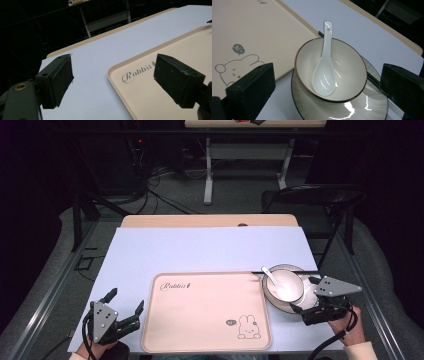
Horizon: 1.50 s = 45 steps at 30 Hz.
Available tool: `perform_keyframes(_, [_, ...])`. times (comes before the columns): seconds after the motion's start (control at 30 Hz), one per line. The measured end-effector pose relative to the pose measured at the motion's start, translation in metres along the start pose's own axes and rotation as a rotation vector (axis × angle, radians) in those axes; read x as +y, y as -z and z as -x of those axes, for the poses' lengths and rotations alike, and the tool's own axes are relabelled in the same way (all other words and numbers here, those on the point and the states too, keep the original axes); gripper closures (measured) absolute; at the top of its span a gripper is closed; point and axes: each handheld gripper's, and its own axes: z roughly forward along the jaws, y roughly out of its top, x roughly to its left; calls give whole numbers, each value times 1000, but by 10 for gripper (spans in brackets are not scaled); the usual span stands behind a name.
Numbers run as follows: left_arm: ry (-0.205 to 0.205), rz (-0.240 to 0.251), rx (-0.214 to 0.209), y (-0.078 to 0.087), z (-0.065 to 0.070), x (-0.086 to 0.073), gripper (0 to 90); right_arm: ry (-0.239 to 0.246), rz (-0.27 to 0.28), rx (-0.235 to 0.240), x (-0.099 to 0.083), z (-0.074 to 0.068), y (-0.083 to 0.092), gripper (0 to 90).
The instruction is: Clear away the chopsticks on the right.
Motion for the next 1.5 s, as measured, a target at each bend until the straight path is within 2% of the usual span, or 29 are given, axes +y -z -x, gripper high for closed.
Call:
perform_keyframes(0.13, [-1, -1, 0, 0, 0, 0, 155, 3, -13, -7, 6, 11, 0, 0])
perform_keyframes(0.4, [-3, -4, 1, -1, 0, 0, 155, 23, -86, -5, 26, 38, -3, 0])
perform_keyframes(0.83, [-5, -5, -1, -1, 0, 0, 155, 64, -185, 4, 53, 72, -19, 0])
perform_keyframes(1.13, [-7, -7, -3, -1, 0, 0, 155, 89, -276, 11, 66, 97, -35, 0])
perform_keyframes(1.2, [-7, -10, -3, -1, 0, 0, 155, 100, -301, 30, 69, 102, -39, 0])
perform_keyframes(1.37, [-8, -12, -3, -1, 0, 0, 155, 162, -386, 68, 73, 113, -53, 14])
perform_keyframes(1.5, [-7, -12, -3, -1, 0, 0, 155, 207, -438, 134, 69, 119, -65, 49])
